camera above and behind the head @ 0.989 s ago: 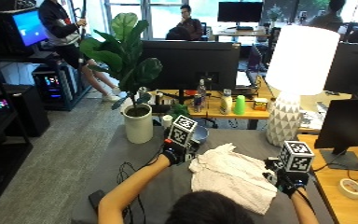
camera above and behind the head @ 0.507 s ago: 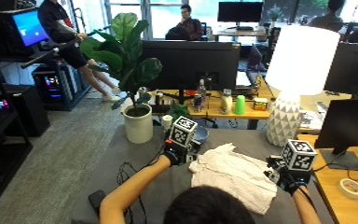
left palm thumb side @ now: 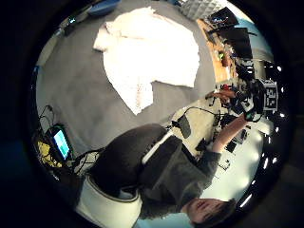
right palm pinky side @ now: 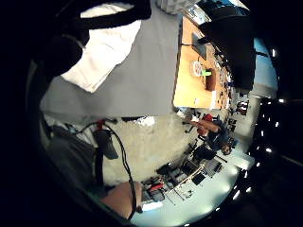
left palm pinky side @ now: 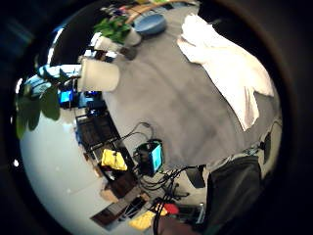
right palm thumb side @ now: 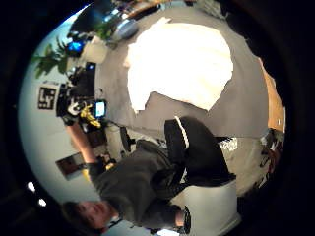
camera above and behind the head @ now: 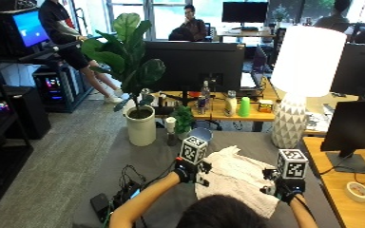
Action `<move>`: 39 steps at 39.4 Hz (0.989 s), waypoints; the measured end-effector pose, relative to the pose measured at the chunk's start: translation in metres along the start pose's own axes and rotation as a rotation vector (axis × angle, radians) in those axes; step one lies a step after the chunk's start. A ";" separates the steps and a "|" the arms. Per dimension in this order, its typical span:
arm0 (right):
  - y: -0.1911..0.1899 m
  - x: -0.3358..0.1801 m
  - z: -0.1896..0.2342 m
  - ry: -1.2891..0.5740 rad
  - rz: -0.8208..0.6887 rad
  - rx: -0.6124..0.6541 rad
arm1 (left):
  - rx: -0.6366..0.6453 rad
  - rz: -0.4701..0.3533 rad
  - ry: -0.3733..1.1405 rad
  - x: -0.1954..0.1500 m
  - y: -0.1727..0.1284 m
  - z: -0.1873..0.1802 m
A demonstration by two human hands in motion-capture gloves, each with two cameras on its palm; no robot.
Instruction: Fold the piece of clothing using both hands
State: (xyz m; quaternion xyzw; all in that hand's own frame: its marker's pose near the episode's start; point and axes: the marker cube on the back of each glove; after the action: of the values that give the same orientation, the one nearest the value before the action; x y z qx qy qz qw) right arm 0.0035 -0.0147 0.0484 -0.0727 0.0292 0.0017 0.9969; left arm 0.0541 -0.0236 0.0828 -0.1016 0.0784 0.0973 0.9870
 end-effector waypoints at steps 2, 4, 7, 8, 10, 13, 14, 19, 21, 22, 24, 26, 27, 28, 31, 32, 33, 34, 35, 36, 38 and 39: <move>-0.009 -0.004 0.017 0.016 -0.012 -0.025 | -0.049 0.040 0.007 0.009 -0.007 0.021; -0.017 -0.009 0.034 0.025 -0.027 -0.052 | -0.096 0.067 0.009 0.018 -0.014 0.042; -0.033 -0.013 0.065 0.033 -0.036 -0.112 | -0.169 0.070 -0.007 0.029 -0.020 0.069; -0.038 -0.014 0.078 0.036 -0.037 -0.140 | -0.202 0.053 -0.018 0.032 -0.019 0.078; -0.046 -0.016 0.101 0.038 -0.039 -0.191 | -0.272 -0.004 -0.047 0.038 -0.013 0.091; -0.055 -0.018 0.131 0.052 -0.035 -0.229 | -0.330 -0.062 -0.105 0.047 0.000 0.102; -0.057 -0.019 0.141 0.064 -0.032 -0.232 | -0.328 -0.062 -0.123 0.049 0.001 0.105; -0.069 -0.016 0.168 0.105 -0.016 -0.195 | -0.200 -0.007 -0.106 0.056 -0.009 0.109; -0.071 -0.016 0.169 0.085 -0.018 -0.158 | -0.082 0.047 -0.089 0.059 -0.019 0.106; -0.072 -0.017 0.168 0.073 -0.019 -0.132 | -0.036 0.063 -0.092 0.060 -0.022 0.104; -0.074 -0.018 0.165 0.060 -0.021 -0.081 | 0.036 0.054 -0.122 0.058 -0.029 0.103; -0.077 -0.018 0.164 0.062 -0.025 -0.037 | 0.098 0.012 -0.169 0.053 -0.035 0.102; -0.078 -0.018 0.163 0.065 -0.027 -0.019 | 0.122 -0.006 -0.188 0.051 -0.038 0.102; -0.079 -0.018 0.162 0.065 -0.028 -0.006 | 0.141 -0.014 -0.201 0.050 -0.040 0.101; -0.084 -0.016 0.161 0.049 -0.024 0.012 | 0.195 0.017 -0.211 0.052 -0.047 0.100; -0.086 -0.014 0.162 0.043 -0.022 0.014 | 0.206 0.030 -0.215 0.052 -0.047 0.100; -0.088 -0.013 0.162 0.038 -0.022 0.015 | 0.206 0.038 -0.220 0.053 -0.047 0.100; -0.089 -0.012 0.162 0.034 -0.022 0.014 | 0.201 0.043 -0.227 0.053 -0.045 0.100; -0.089 -0.011 0.162 0.031 -0.023 0.012 | 0.199 0.046 -0.238 0.052 -0.043 0.099; -0.088 -0.011 0.161 0.027 -0.024 0.009 | 0.205 0.048 -0.253 0.051 -0.042 0.098; -0.084 -0.012 0.158 0.016 -0.028 0.001 | 0.229 0.054 -0.276 0.047 -0.046 0.097; -0.081 -0.012 0.156 0.010 -0.033 -0.003 | 0.238 0.059 -0.279 0.043 -0.051 0.099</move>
State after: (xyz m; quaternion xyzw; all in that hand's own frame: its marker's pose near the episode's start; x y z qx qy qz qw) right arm 0.0013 -0.0725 0.2145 -0.0746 0.0330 -0.0149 0.9966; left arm 0.1201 -0.0440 0.1805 0.0329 -0.0452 0.1294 0.9900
